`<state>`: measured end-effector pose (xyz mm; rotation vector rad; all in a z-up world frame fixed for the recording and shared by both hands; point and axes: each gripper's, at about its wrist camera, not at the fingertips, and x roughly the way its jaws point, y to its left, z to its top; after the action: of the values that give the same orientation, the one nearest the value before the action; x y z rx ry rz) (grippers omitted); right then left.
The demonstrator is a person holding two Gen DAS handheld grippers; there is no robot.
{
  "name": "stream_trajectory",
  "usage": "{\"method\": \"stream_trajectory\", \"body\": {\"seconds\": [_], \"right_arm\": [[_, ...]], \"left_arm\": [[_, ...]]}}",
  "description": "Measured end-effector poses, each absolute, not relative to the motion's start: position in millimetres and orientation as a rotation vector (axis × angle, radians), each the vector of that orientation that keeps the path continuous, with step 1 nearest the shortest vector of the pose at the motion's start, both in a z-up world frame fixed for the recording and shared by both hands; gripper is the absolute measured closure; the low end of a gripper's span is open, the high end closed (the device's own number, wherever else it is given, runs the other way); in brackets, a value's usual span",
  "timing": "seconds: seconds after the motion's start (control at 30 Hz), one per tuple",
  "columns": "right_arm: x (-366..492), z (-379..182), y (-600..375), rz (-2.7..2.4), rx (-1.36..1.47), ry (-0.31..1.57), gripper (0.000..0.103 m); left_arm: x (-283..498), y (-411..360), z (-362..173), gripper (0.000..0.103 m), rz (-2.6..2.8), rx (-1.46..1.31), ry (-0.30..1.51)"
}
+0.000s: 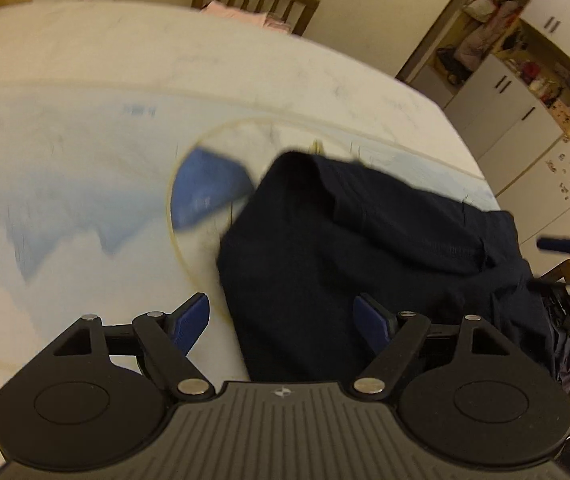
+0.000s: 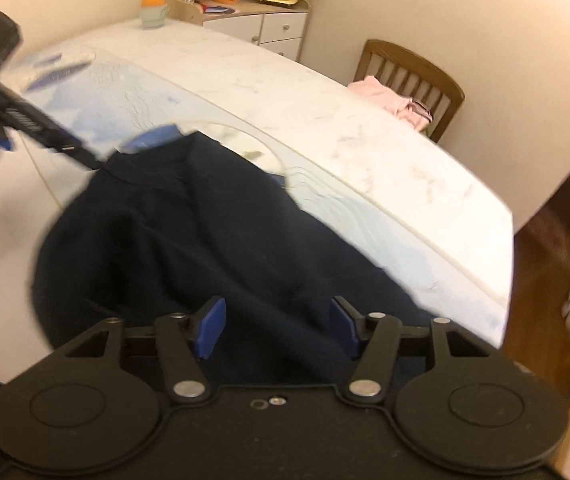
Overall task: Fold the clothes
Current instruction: 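Carry the navy shirt over the white table with both grippers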
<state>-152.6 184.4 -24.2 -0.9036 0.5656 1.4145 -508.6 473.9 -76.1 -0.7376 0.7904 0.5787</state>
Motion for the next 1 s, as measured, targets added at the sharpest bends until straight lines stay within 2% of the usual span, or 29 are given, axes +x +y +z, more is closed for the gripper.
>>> {"method": "stream_trajectory", "body": {"seconds": [0.4, 0.53, 0.73, 0.8, 0.83, 0.87, 1.0], "right_arm": [[-124, -73, 236, 1.53, -0.889, 0.645, 0.0], [-119, -84, 245, 1.547, -0.869, 0.704, 0.0], [-121, -98, 251, 1.564, -0.895, 0.708, 0.0], [-121, -99, 251, 1.571, -0.897, 0.705, 0.0], [-121, -99, 251, 1.572, -0.899, 0.706, 0.0], [-121, -98, 251, 1.574, -0.9, 0.708, 0.0], [-124, -96, 251, 1.566, -0.909, 0.704, 0.0]], "left_arm": [[-501, 414, -97, 0.024, 0.742, -0.954, 0.791], [-490, 407, -98, 0.02, 0.809, -0.944, 0.778], [-472, 402, -98, 0.019, 0.845, -0.922, 0.786], [-469, 399, -97, 0.039, 0.854, -0.906, 0.789], [-467, 399, -98, 0.073, 0.85, -0.899, 0.797], [-467, 399, -99, 0.086, 0.833, -0.913, 0.802], [-469, 398, -98, 0.095, 0.817, -0.888, 0.788]]}}
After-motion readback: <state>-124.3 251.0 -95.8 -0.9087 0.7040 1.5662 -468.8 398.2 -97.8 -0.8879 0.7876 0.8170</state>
